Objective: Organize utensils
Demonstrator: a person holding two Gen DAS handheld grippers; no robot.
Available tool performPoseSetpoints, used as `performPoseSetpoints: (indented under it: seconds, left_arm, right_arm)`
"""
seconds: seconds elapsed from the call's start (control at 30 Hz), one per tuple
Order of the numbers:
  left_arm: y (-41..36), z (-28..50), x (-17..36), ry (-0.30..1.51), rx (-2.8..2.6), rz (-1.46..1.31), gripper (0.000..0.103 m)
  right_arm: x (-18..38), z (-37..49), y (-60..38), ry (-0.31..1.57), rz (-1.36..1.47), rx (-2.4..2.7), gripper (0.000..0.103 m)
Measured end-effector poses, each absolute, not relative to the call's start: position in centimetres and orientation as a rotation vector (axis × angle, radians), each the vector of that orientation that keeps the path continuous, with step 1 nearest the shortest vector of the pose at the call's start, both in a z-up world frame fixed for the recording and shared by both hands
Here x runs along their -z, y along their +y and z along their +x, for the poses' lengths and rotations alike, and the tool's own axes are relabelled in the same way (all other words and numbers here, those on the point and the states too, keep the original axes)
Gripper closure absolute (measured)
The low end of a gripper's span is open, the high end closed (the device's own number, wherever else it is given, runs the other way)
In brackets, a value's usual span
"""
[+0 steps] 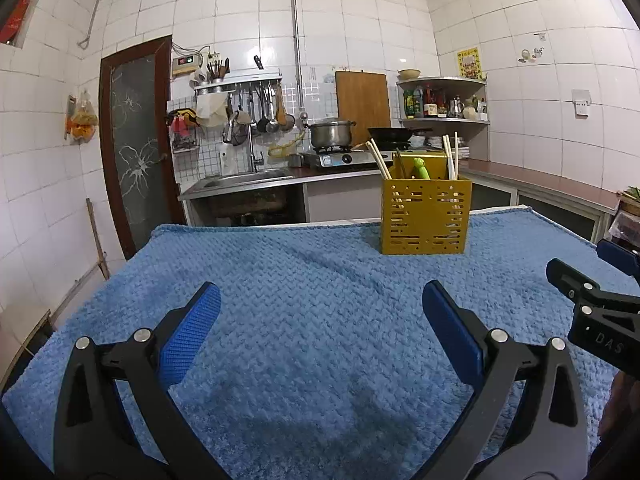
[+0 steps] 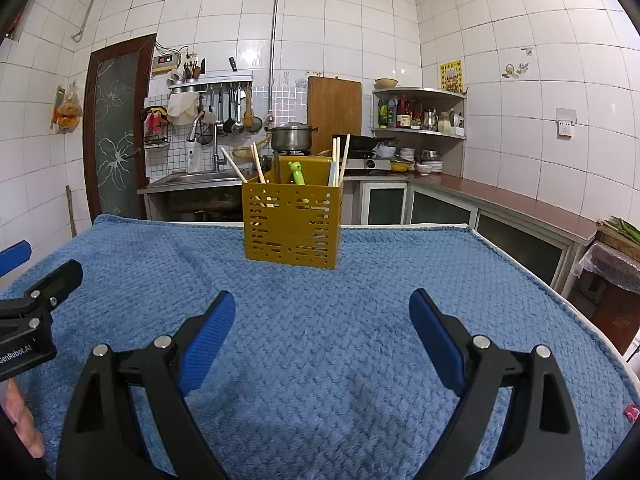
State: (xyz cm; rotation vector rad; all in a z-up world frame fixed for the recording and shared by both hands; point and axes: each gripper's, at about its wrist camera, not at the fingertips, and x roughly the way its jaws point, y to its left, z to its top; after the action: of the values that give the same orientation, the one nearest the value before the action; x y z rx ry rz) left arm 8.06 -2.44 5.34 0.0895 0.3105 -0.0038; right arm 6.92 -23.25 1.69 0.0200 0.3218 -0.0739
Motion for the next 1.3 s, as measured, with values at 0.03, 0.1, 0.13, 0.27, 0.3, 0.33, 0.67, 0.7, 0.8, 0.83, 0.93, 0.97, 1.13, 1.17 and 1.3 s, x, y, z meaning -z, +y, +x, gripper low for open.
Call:
performPoseSetpoints:
  seconds: [0.03, 0.1, 0.13, 0.27, 0.3, 0.33, 0.67, 0.7, 0.8, 0.83, 0.93, 0.97, 1.13, 1.17, 1.3]
  left_arm:
    - [-2.55, 8.04, -5.36, 0.31, 0.002, 0.092, 0.005]
    - [-2.57, 8.02, -5.36, 0.309, 0.003, 0.092, 0.005]
    - [-2.68, 7.97, -5.37, 0.31, 0.003, 0.092, 0.005]
    - [-2.64, 8.14, -5.35, 0.325, 0.007, 0.087, 0.005]
    - [-2.59, 8.2, -5.36, 0.326, 0.005, 0.085, 0.005]
    - [-2.55, 8.22, -5.4, 0.326, 0.003, 0.083, 0.005]
    - [-2.81, 8.05, -5.49, 0.306, -0.002, 0.109, 0.005]
    - [-2.84, 8.05, -5.46, 0.308, 0.001, 0.111, 0.005]
    - [-2.87, 8.04, -5.46, 0.307, -0.001, 0.113, 0.005]
    - [-2.82, 8.08, -5.45, 0.309, 0.0, 0.112, 0.005]
    - [-2.85, 8.07, -5.43, 0.309, -0.002, 0.112, 0.005]
    - [-2.83, 8.09, -5.43, 0.309, -0.003, 0.112, 0.005]
    - [-2.98, 7.98, -5.43, 0.302, -0.006, 0.117, 0.005]
    - [-3.0, 7.98, -5.41, 0.303, -0.007, 0.118, 0.005]
    - [-2.96, 7.94, -5.43, 0.302, -0.007, 0.117, 0.005]
  right_arm:
    - [-1.69, 6.91, -23.24, 0.322, 0.02, 0.074, 0.016]
    - [-1.69, 6.91, -23.23, 0.32, 0.019, 0.074, 0.016]
    - [-1.69, 6.92, -23.23, 0.319, 0.019, 0.075, 0.016]
    - [-1.72, 6.91, -23.31, 0.318, 0.019, 0.075, 0.016]
    - [-1.72, 6.9, -23.3, 0.315, 0.019, 0.075, 0.016]
    - [-1.73, 6.86, -23.29, 0.314, 0.018, 0.074, 0.016]
    - [-1.68, 6.72, -23.27, 0.312, 0.016, 0.071, 0.016]
    - [-1.67, 6.71, -23.34, 0.312, 0.015, 0.07, 0.016]
    - [-1.63, 6.66, -23.45, 0.311, 0.01, 0.067, 0.016]
    - [-1.61, 6.65, -23.51, 0.312, 0.01, 0.066, 0.016]
    - [-1.61, 6.7, -23.63, 0.312, 0.011, 0.066, 0.016]
    - [-1.61, 6.68, -23.62, 0.312, 0.01, 0.065, 0.016]
    - [-1.64, 6.63, -23.63, 0.308, 0.005, 0.066, 0.016]
    - [-1.66, 6.64, -23.63, 0.308, 0.004, 0.066, 0.016]
    - [-1.65, 6.61, -23.66, 0.309, 0.006, 0.067, 0.016]
